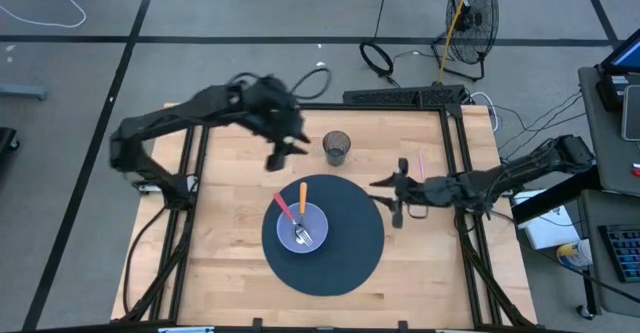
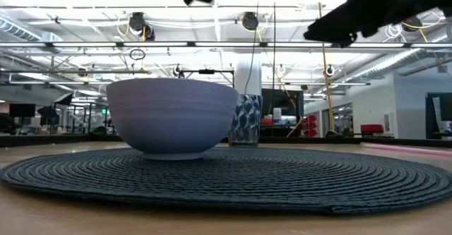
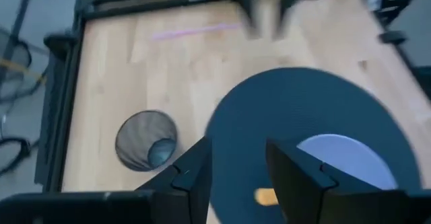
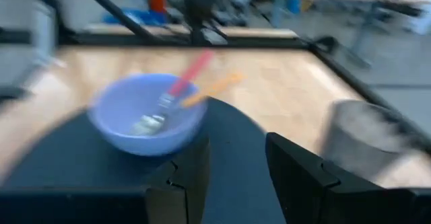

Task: Pick & Place Utensil
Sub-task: Put the blue cup on the mat to the right of the purple bowl

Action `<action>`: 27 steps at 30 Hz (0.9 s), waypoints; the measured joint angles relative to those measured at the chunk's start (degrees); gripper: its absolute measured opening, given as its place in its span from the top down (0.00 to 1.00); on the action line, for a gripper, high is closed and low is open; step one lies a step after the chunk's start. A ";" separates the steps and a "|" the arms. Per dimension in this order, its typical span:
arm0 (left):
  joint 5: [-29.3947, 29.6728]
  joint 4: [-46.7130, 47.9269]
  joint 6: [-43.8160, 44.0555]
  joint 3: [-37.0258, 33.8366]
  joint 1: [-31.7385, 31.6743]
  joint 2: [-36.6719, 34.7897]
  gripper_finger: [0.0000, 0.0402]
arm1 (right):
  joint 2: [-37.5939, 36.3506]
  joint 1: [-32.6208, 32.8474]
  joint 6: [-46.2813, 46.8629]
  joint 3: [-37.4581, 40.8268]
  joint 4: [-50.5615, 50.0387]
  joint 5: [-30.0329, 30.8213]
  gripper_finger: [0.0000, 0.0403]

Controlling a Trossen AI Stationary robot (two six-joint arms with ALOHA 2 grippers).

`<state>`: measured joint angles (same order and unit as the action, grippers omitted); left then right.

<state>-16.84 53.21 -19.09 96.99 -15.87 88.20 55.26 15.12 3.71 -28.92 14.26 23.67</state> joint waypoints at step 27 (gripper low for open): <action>9.94 -28.06 17.77 -50.73 10.84 -48.30 0.64 | 38.42 -28.79 -22.65 -44.74 -35.16 -22.38 0.65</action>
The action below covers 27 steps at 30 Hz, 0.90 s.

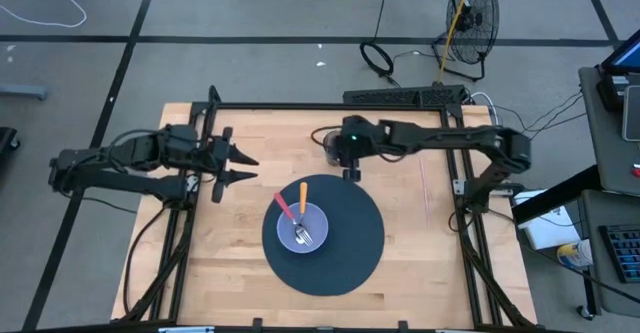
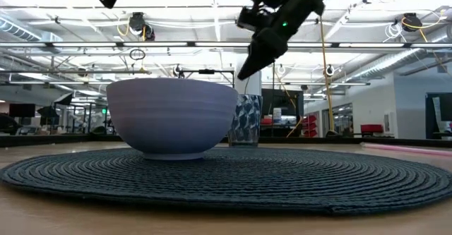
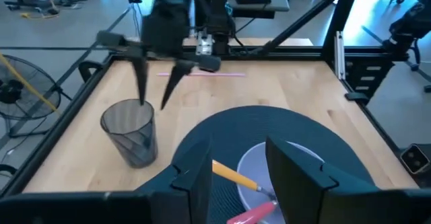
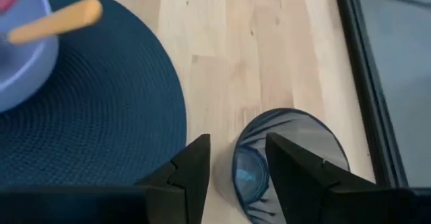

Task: Pick & Place Utensil
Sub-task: Put the blue cup on the mat to the right of the purple bowl

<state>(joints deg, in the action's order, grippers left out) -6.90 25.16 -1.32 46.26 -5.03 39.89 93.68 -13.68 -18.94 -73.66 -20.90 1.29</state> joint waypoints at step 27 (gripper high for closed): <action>4.10 -0.21 -1.41 0.00 2.55 0.20 0.64 | 7.93 -6.25 1.49 -4.28 -6.46 -8.76 0.49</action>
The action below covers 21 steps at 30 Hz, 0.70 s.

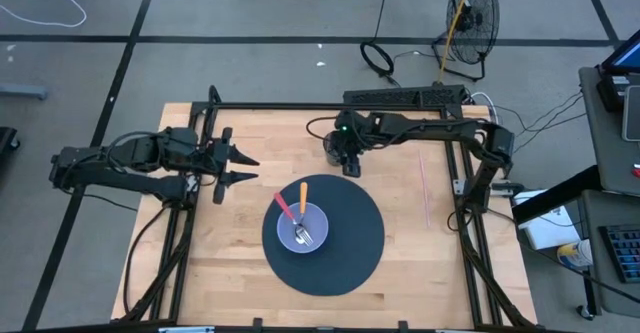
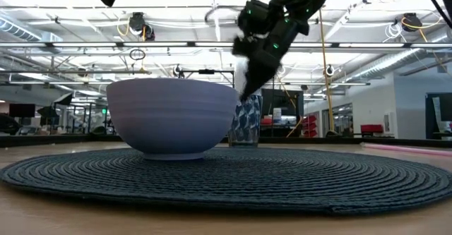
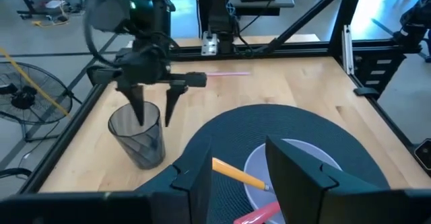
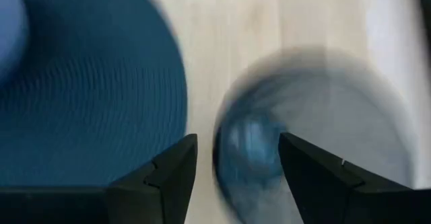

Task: Pick & Place Utensil
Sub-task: Put the blue cup on the mat to the right of the purple bowl

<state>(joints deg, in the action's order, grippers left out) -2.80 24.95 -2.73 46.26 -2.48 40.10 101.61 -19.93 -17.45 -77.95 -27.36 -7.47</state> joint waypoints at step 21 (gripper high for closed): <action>1.43 0.00 -0.01 0.00 0.00 0.02 0.64 | 0.21 -0.80 1.30 -0.09 -2.88 0.21 0.80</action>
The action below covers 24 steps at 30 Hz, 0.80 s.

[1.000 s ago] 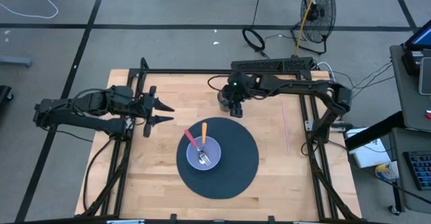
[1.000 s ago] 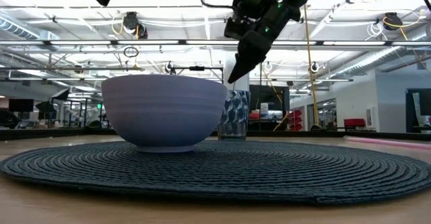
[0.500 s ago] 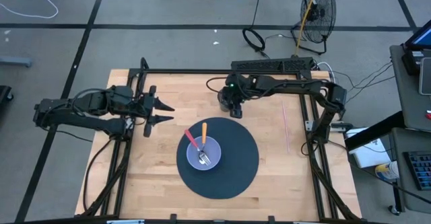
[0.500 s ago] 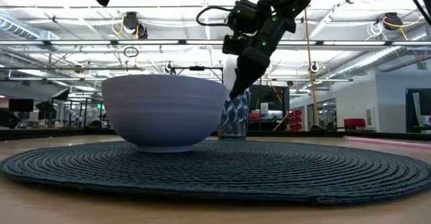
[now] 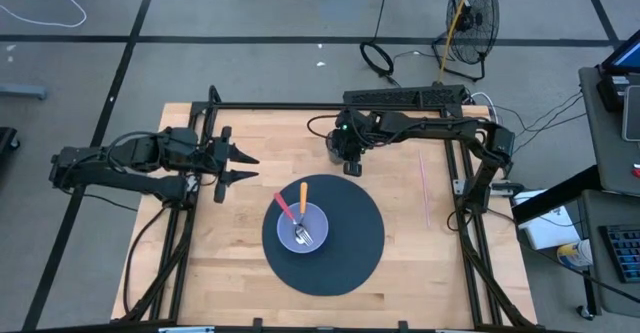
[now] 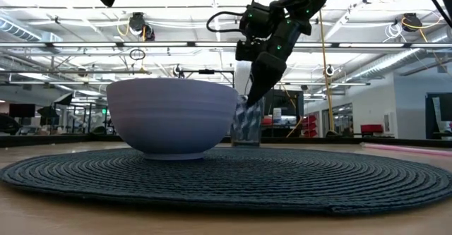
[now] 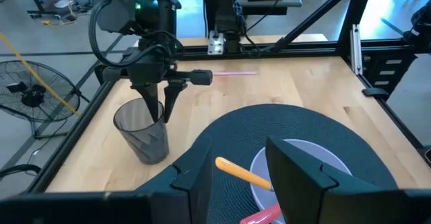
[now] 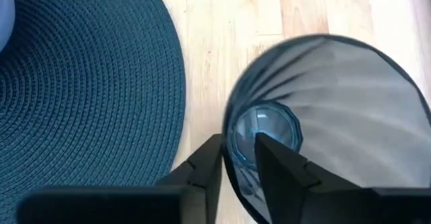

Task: Pick & Place Utensil
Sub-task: Put the blue cup on the mat to the right of the purple bowl

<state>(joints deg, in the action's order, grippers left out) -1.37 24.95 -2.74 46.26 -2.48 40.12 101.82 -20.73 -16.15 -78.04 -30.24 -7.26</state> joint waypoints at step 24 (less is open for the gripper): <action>0.00 0.09 0.02 0.00 0.00 0.00 0.64 | -2.21 2.11 -2.53 0.09 -5.65 4.32 0.98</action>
<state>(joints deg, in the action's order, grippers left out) -1.37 25.03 -2.72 46.26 -2.48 40.12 99.61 -18.62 -18.68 -77.95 -35.89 -2.94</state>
